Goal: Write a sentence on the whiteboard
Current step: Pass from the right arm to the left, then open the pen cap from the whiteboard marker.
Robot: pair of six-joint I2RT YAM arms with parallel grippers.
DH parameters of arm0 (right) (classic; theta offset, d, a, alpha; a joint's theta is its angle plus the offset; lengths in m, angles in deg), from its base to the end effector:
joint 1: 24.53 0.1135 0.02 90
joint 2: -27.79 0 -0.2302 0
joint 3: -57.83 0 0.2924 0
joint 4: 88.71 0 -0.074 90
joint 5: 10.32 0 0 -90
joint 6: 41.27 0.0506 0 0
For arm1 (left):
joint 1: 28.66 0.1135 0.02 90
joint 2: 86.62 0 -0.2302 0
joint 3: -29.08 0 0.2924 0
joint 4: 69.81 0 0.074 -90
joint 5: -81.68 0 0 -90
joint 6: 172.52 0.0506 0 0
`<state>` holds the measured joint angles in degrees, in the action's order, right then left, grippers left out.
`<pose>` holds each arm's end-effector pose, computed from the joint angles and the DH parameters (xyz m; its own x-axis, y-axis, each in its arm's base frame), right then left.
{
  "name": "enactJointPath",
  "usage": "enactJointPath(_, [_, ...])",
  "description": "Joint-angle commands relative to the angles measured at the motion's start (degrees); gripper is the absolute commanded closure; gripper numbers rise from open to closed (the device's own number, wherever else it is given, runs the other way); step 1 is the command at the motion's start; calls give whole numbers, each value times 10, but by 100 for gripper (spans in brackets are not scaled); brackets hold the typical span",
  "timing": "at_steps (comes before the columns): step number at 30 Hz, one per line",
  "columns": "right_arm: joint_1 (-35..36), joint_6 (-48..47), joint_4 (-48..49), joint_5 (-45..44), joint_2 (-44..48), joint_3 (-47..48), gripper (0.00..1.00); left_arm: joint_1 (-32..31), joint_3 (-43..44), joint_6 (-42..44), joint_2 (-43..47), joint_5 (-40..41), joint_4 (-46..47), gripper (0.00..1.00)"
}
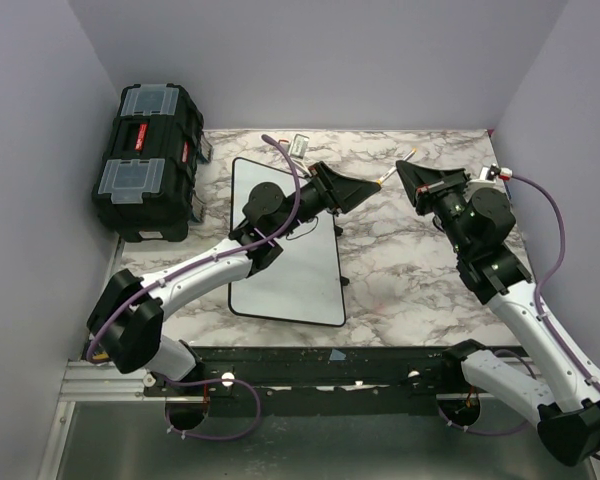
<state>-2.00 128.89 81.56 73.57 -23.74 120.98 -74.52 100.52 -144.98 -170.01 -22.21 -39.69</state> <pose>0.2676 0.1052 0.3567 -0.2734 0.9472 -0.1673 -0.0783 0.1515 0.9854 0.2674 -0.2930 0.3200 -0.6581 -0.5578 -0.5057 0.5881 0.0385 -0.8079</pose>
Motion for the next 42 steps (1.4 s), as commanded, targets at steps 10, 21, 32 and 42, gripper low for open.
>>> enactJointPath(10, [2,1,34,8,15,-18,99,-8,40,1,-10,8,-23,100])
enactJointPath(21, [2,-119,-41,-5,26,25,15,31,39,37,39,-57,-107,100])
enactJointPath(32, [2,-330,-27,125,33,57,15,128,146,205,80,-205,-416,100])
enactJointPath(42, [1,-419,-20,355,-59,120,1,176,235,331,105,-133,-661,100])
